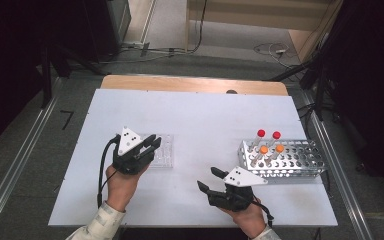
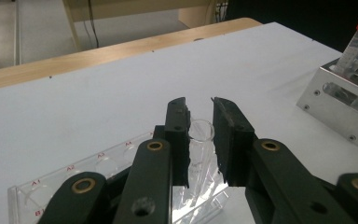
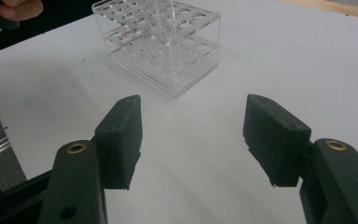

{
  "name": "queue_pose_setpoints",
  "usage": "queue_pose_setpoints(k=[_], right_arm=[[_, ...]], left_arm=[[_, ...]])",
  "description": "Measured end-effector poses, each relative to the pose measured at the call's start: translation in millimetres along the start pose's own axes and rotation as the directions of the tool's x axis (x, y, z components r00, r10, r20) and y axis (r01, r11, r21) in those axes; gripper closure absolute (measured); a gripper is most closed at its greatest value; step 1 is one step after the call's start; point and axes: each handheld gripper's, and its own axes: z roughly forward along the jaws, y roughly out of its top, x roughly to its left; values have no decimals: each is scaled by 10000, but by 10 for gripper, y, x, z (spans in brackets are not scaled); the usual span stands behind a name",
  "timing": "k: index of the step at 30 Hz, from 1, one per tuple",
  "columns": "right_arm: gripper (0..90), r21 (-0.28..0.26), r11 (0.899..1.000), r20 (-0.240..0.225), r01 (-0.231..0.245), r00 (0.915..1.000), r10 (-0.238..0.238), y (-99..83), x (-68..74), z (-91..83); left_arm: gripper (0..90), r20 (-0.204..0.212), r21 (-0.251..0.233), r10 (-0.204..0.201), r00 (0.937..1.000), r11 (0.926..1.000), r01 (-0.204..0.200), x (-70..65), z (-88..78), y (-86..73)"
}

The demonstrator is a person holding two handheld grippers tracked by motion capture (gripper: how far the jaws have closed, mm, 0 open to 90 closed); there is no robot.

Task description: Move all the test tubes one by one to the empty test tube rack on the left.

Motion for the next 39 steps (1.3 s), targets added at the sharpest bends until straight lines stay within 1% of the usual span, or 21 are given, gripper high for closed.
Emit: queue_pose_setpoints(k=[7, 14, 19, 36, 39], right_arm=[[357, 34, 10000, -29, -21, 10000, 22, -3, 18, 9], [357, 31, 10000, 16, 1, 10000, -1, -6, 8, 7], [357, 40, 10000, 13, 29, 10000, -29, -6, 13, 4], [356, 68, 10000, 37, 34, 10000, -35, -11, 17, 14], [356, 111, 9999, 40, 68, 10000, -69, -15, 18, 19]], left_arm=[[766, -48, 131, 57, 10000, 9999, -56, -18, 40, -42], [764, -44, 270, 97, 9999, 9996, -96, -23, 63, -74], [763, -52, 271, 114, 9999, 9996, -112, -21, 70, -82], [757, 33, 450, 29, 10000, 9990, -30, -13, 104, -119], [750, 115, 469, -89, 9999, 9989, 83, -3, 106, -122]])
